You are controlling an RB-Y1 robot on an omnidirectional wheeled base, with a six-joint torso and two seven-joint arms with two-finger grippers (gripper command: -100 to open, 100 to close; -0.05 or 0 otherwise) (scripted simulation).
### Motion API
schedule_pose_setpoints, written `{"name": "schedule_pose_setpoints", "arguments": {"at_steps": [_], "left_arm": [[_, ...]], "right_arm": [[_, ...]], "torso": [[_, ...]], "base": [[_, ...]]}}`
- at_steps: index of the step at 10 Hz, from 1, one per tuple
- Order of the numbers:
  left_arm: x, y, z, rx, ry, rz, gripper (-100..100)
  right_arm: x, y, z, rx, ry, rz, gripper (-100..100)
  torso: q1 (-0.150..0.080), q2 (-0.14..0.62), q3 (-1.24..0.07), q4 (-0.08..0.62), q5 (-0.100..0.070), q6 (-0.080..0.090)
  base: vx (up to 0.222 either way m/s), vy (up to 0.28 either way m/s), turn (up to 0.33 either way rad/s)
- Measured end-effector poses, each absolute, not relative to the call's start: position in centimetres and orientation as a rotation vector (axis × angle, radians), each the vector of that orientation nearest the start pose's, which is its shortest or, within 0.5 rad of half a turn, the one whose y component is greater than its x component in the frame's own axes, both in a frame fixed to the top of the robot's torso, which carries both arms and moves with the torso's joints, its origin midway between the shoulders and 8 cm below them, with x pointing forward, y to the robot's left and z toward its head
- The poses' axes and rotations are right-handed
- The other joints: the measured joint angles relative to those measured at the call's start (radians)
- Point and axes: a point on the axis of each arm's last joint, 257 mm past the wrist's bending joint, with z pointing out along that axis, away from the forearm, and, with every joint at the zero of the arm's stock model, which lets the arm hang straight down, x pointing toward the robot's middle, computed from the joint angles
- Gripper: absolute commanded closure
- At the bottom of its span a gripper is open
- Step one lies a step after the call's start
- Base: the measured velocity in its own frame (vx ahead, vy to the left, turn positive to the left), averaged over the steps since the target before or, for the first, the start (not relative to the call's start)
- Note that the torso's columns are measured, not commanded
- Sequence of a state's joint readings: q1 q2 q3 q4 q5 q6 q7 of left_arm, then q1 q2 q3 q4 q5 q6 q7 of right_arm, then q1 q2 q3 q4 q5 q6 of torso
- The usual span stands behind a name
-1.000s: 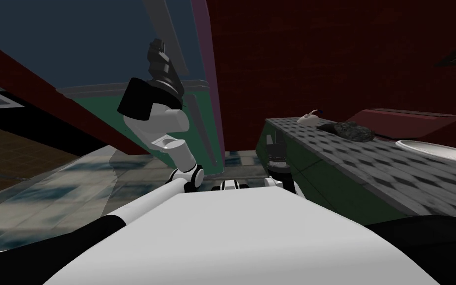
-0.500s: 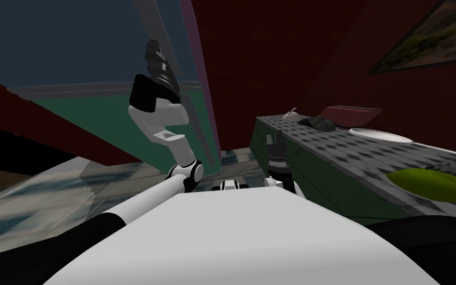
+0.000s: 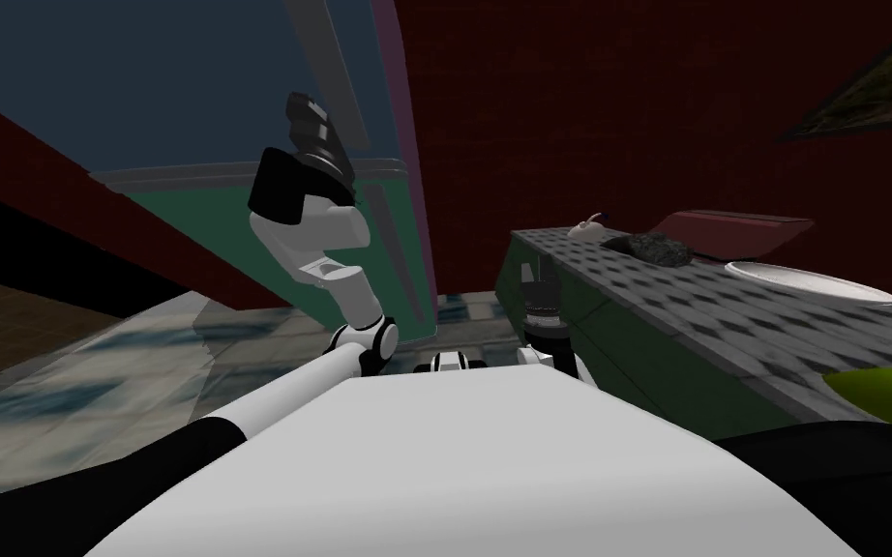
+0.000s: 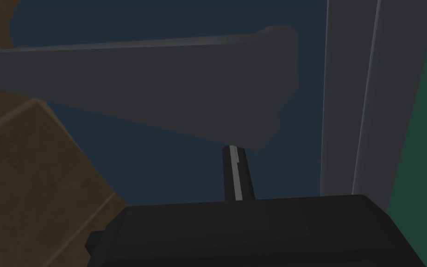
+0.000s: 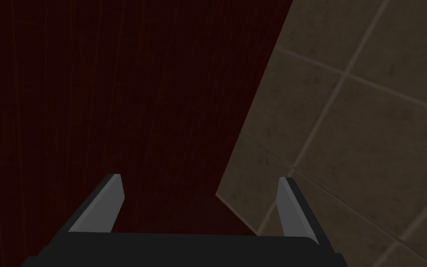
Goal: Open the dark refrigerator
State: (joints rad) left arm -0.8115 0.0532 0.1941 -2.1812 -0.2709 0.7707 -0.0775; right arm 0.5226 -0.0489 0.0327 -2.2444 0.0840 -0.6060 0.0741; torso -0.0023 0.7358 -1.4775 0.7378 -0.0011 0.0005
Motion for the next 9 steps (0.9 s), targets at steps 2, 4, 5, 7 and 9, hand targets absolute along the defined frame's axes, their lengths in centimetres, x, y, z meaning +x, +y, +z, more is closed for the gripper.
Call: {"name": "schedule_pose_setpoints", "arguments": {"at_steps": [2, 4, 5, 7, 9], "left_arm": [[48.7, 21.8, 29.2, -0.706, 0.734, -1.213, 100], [47.9, 20.4, 28.9, -0.693, 0.756, -1.256, 100], [47.3, 19.7, 28.8, -0.685, 0.767, -1.278, 100], [46.8, 18.9, 28.2, -0.680, 0.780, -1.300, -100], [46.7, 19.3, 28.6, -0.654, 0.785, -1.261, -100]], "right_arm": [[33.4, -25.2, 1.9, 0.502, 0.686, 1.226, 0], [33.4, -25.2, 1.9, 0.502, 0.686, 1.226, 0], [33.4, -25.2, 1.9, 0.502, 0.686, 1.226, 0], [33.4, -25.2, 1.9, 0.501, 0.685, 1.226, 0], [33.4, -25.2, 1.9, 0.501, 0.685, 1.226, 0]], "torso": [[0.000, 0.001, 0.001, 0.000, 0.000, 0.001], [0.000, 0.003, 0.002, 0.000, 0.000, 0.001], [-0.001, 0.003, 0.002, 0.000, -0.001, 0.002], [-0.001, 0.003, 0.001, 0.000, -0.001, 0.003], [0.002, 0.002, 0.001, 0.000, 0.001, 0.000]], "base": [[0.093, -0.055, 0.255], [0.068, -0.052, 0.215], [0.072, -0.067, 0.245], [0.014, -0.017, 0.036], [-0.007, -0.002, 0.001]]}}
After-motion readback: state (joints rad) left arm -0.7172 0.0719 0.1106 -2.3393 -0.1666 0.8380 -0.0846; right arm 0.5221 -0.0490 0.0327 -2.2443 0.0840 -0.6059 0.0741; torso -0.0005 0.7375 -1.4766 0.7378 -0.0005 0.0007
